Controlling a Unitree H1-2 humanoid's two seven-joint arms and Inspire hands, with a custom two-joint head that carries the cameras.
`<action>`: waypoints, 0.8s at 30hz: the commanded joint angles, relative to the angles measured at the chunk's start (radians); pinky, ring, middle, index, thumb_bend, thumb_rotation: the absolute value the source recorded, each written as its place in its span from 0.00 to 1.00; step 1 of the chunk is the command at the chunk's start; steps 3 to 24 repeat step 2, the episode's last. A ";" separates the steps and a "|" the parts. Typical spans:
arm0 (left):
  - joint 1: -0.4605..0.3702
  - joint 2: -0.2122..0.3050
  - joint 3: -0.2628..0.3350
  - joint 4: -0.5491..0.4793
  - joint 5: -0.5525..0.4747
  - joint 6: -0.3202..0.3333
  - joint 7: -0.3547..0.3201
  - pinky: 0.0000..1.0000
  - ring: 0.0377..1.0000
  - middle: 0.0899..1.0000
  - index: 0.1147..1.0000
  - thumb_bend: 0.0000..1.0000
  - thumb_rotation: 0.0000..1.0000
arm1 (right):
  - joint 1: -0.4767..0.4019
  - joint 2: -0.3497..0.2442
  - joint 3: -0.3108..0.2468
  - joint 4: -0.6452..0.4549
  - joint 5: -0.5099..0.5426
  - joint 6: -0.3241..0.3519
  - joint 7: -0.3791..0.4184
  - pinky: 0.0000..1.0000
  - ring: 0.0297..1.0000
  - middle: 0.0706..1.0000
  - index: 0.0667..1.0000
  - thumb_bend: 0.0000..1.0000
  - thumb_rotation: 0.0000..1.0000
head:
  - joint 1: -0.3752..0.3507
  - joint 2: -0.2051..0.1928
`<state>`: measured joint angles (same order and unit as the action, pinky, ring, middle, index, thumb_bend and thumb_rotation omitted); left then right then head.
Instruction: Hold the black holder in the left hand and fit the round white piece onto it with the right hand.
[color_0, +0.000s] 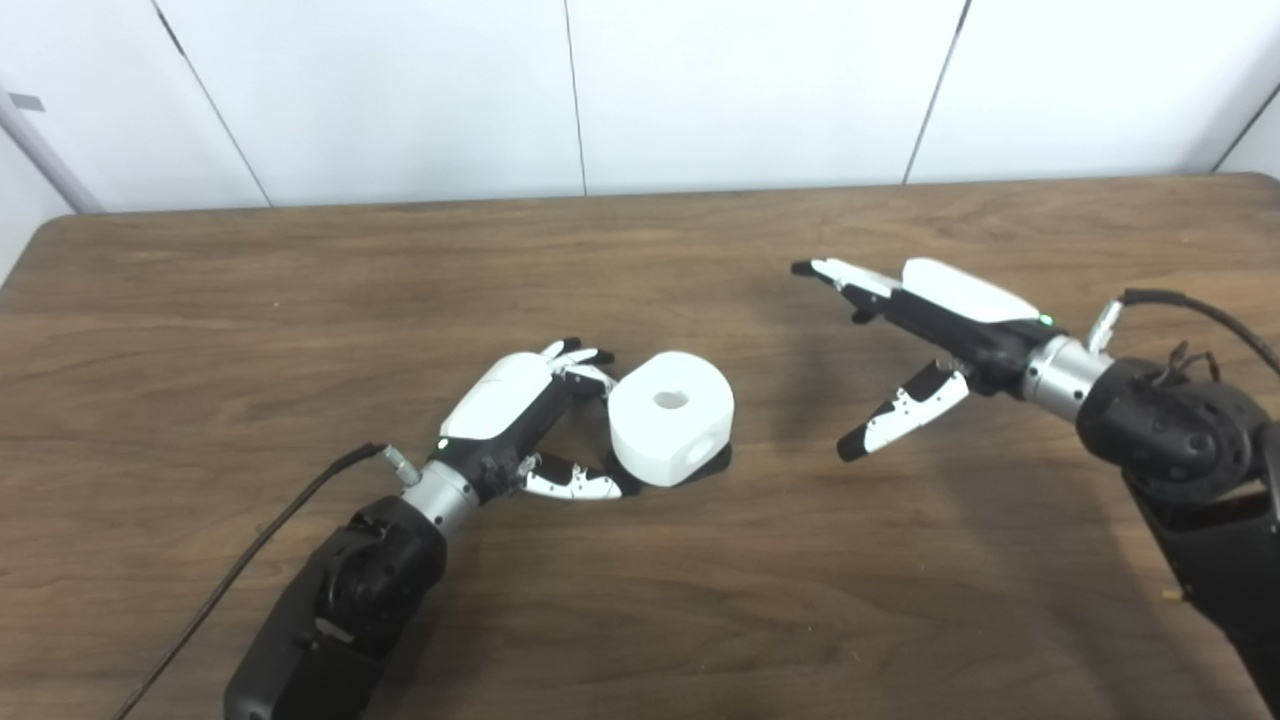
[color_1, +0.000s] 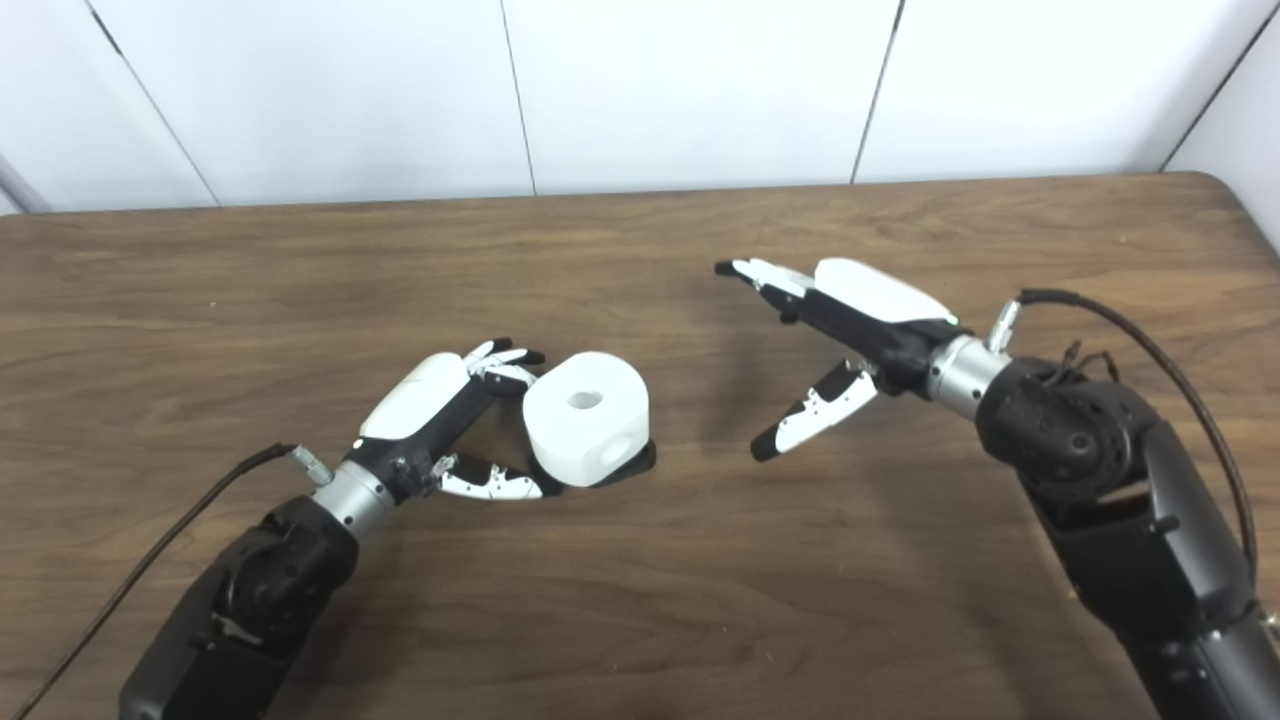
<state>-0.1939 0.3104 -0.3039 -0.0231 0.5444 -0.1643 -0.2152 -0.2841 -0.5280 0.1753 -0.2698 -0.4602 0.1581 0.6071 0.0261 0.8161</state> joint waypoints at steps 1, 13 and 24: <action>-0.023 0.030 0.018 0.009 -0.002 -0.013 0.007 1.00 0.90 0.66 0.42 0.52 0.05 | -0.013 0.017 -0.021 -0.037 0.002 0.012 -0.051 0.83 1.00 1.00 0.99 0.90 0.50 | -0.004 -0.002; -0.026 0.035 0.019 0.006 0.002 0.007 -0.009 1.00 0.90 0.66 0.42 0.52 0.05 | -0.005 0.034 -0.023 -0.038 -0.003 0.017 -0.072 0.83 1.00 1.00 0.98 0.88 0.51 | -0.009 -0.001; -0.026 0.035 0.019 0.006 0.002 0.007 -0.009 1.00 0.90 0.66 0.42 0.52 0.05 | -0.005 0.034 -0.023 -0.038 -0.003 0.017 -0.072 0.83 1.00 1.00 0.98 0.88 0.51 | -0.009 -0.001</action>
